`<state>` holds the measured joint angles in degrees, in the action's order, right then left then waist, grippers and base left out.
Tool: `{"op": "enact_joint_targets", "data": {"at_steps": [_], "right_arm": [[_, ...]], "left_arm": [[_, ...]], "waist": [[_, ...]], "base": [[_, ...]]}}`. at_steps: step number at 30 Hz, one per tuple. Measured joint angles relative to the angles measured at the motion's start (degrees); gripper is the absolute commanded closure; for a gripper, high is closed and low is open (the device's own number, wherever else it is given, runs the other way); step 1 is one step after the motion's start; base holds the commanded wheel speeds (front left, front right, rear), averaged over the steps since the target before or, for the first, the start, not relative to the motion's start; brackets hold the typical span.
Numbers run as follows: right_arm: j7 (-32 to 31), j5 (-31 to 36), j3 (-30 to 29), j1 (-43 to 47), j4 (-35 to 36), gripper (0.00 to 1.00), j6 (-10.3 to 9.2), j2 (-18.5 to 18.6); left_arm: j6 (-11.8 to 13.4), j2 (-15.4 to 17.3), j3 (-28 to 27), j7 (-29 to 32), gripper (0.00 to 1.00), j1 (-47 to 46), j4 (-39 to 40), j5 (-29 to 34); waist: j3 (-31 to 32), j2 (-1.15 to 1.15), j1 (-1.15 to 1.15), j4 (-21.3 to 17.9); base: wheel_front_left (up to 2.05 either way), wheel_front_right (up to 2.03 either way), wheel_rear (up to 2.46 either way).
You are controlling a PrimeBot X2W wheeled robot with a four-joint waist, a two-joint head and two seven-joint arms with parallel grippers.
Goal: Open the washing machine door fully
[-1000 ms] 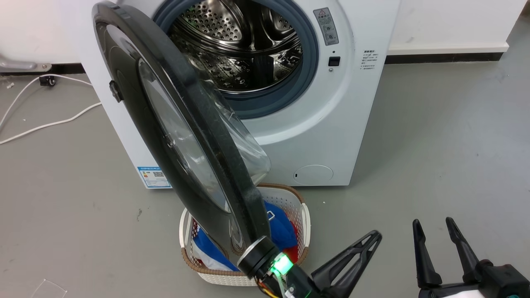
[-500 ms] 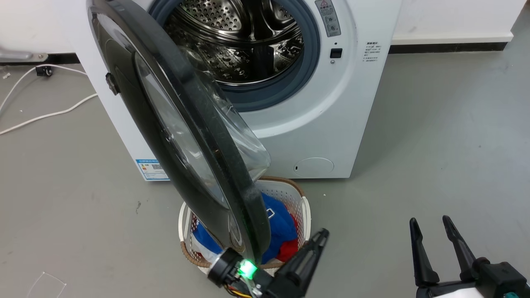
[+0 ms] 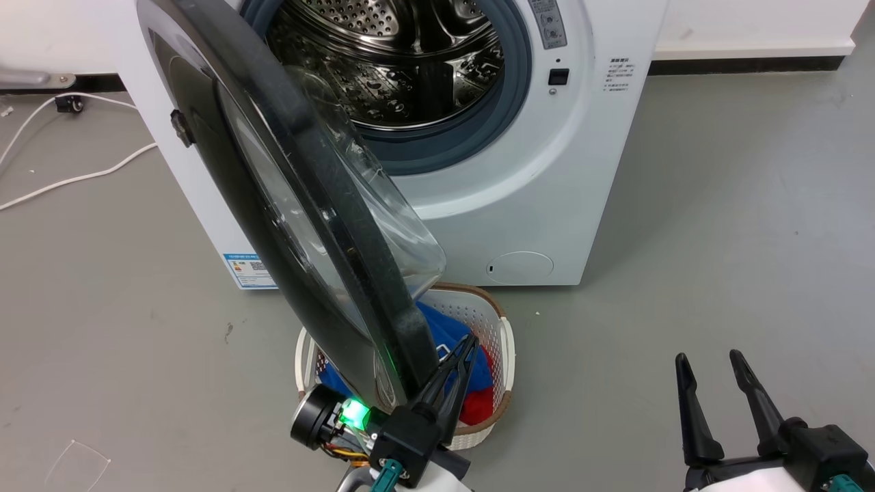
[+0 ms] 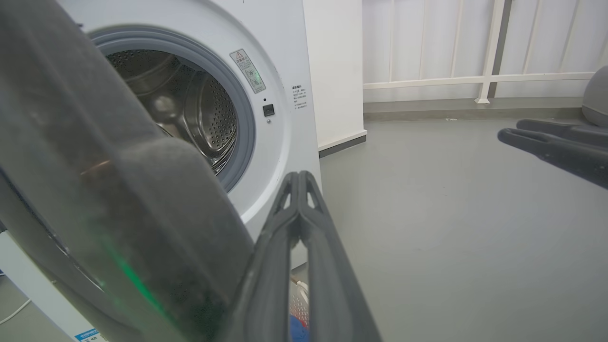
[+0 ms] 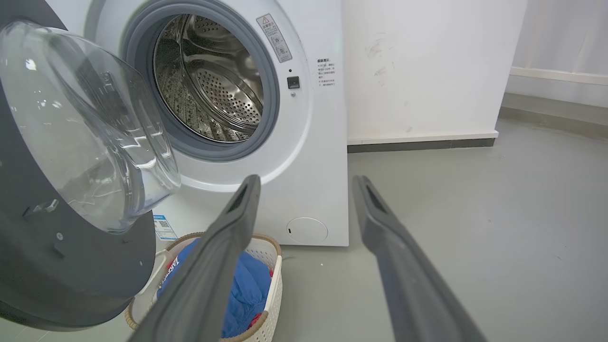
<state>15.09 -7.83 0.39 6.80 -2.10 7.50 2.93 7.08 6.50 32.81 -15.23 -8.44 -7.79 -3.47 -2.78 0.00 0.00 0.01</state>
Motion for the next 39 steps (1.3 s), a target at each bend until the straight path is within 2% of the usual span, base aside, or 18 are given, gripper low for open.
{"op": "enact_joint_targets", "data": {"at_steps": [8,19,20,25,39], "right_arm": [[0.0,-0.7,0.1,0.3,-0.7,0.00,0.00,0.0],[0.0,-1.1,0.7,0.7,-1.1,0.00,0.00,0.0],[0.0,-1.2,1.1,0.7,-1.2,0.00,0.00,0.0],[0.0,-1.3,1.0,0.7,-1.2,0.00,0.00,0.0],[0.0,-0.6,0.7,0.0,-1.2,0.00,0.00,0.0]], "left_arm": [[0.0,-0.4,-1.4,-0.1,1.00,1.9,0.8,0.2],[1.1,0.0,-4.5,-0.1,1.00,5.2,2.4,0.2],[1.7,0.1,-5.7,-0.2,1.00,6.3,3.2,0.2],[3.0,0.5,-8.3,-0.2,1.00,7.7,4.1,0.1],[5.2,2.0,-16.9,0.0,1.00,8.3,5.5,-0.9]], "waist": [[0.6,0.00,0.00,2.2],[1.5,0.00,0.00,8.3],[1.4,0.00,-0.01,10.1],[0.9,0.00,-0.01,12.7],[-2.1,0.00,0.00,18.1]], "base": [[0.00,0.00,0.00],[0.00,0.00,0.00],[0.00,0.00,0.00],[0.00,0.00,0.00],[0.00,0.00,0.00]]}}
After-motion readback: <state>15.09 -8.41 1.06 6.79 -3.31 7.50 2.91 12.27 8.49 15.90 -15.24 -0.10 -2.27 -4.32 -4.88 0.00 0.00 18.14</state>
